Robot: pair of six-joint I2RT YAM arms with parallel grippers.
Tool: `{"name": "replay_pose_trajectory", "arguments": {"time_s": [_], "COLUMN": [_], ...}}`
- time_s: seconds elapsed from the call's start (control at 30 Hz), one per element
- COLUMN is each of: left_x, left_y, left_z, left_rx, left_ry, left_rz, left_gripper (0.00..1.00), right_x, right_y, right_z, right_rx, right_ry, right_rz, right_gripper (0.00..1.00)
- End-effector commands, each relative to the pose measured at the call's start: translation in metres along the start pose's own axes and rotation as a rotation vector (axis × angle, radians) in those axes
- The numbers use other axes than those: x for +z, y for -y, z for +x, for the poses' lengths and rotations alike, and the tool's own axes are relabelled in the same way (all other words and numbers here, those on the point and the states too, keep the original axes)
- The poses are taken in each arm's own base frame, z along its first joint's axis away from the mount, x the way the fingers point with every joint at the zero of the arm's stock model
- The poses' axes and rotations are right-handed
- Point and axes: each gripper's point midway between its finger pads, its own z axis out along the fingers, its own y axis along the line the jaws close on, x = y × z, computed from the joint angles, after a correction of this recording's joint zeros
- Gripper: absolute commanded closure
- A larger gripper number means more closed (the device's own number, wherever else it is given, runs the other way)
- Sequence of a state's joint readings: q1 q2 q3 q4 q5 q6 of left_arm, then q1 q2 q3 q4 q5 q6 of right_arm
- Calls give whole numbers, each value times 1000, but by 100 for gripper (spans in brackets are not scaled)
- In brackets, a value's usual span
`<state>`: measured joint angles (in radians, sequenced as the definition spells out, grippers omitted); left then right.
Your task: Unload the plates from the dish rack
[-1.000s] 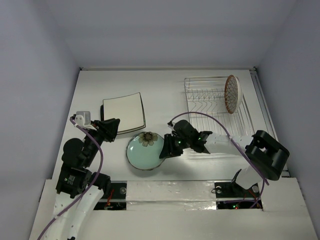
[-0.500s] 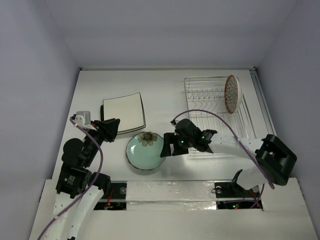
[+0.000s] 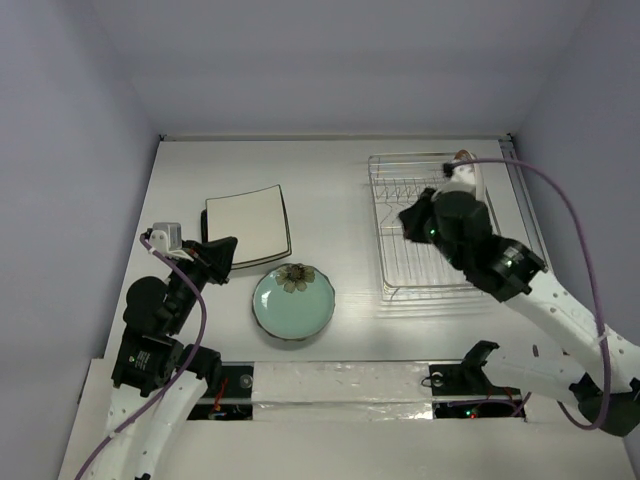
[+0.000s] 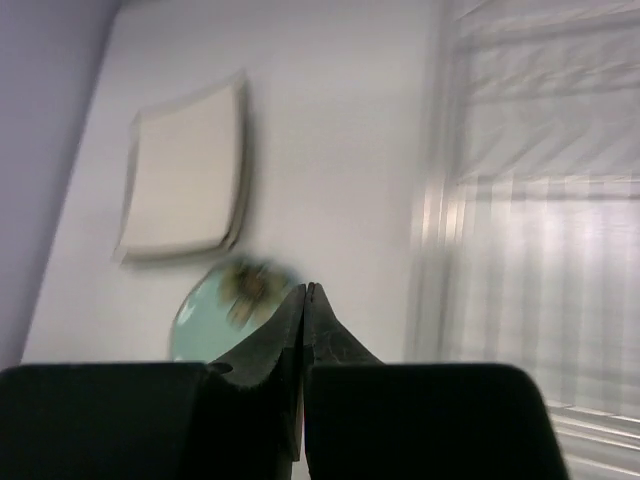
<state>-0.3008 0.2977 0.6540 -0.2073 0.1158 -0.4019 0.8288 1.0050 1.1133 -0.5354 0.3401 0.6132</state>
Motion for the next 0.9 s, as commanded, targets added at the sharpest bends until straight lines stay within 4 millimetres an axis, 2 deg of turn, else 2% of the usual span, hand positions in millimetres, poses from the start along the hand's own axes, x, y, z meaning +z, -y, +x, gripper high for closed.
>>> {"name": "replay_pose_trajectory", "arguments": {"time_s": [0.0, 0.03, 0.07, 0.1, 0.17, 0.2, 0.23, 0.27, 0.3, 0.37, 0.4, 0.5, 0.53, 0.57, 0.7, 0.8, 0.87], "left_x": [-2, -1, -1, -1, -1, -1, -2, -2, -3, -4, -5, -6, -6, -7, -10, -12, -14], "left_y": [6, 5, 4, 5, 6, 6, 7, 8, 11, 11, 14, 18, 18, 18, 21, 23, 25], "left_z": [-12, -12, -12, -12, -12, -11, -11, -11, -11, -11, -10, -10, -10, -11, -12, -14, -15], "left_rx": [9, 8, 8, 8, 7, 5, 6, 6, 6, 9, 8, 9, 9, 10, 10, 10, 11], "left_ry": [45, 43, 44, 45, 43, 41, 39, 40, 38, 41, 38, 34, 37, 40, 47, 56, 61], "left_rz": [25, 17, 14, 15, 24, 25, 31, 35, 46, 51, 64, 81, 83, 83, 96, 106, 115], "left_gripper": [97, 100, 100, 100, 100, 100, 100, 100, 95, 89, 84, 78, 77, 76, 75, 75, 74], "right_x": [-24, -35, -34, -39, -35, -34, -31, -27, -16, -5, 8, 23, 30, 33, 48, 56, 57], "right_y": [113, 147, 165, 176, 201, 205, 211, 216, 230, 236, 247, 257, 270, 271, 283, 295, 300], "right_z": [-65, -84, -86, -98, -106, -114, -118, -121, -118, -124, -119, -123, -120, -124, -121, -110, -105], "right_rx": [-86, -73, -116, -116, -134, -152, -158, -160, -168, -168, -179, -190, -202, -210, -240, -271, -286], "right_ry": [211, 262, 236, 251, 224, 219, 211, 203, 158, 148, 105, 62, 30, 25, -31, -93, -113], "right_rz": [534, 683, 766, 826, 932, 951, 970, 980, 1015, 1029, 1054, 1069, 1121, 1133, 1177, 1239, 1270], "right_gripper": [100, 98, 92, 72, 46, 33, 29, 28, 28, 30, 32, 38, 41, 43, 56, 65, 66]}}
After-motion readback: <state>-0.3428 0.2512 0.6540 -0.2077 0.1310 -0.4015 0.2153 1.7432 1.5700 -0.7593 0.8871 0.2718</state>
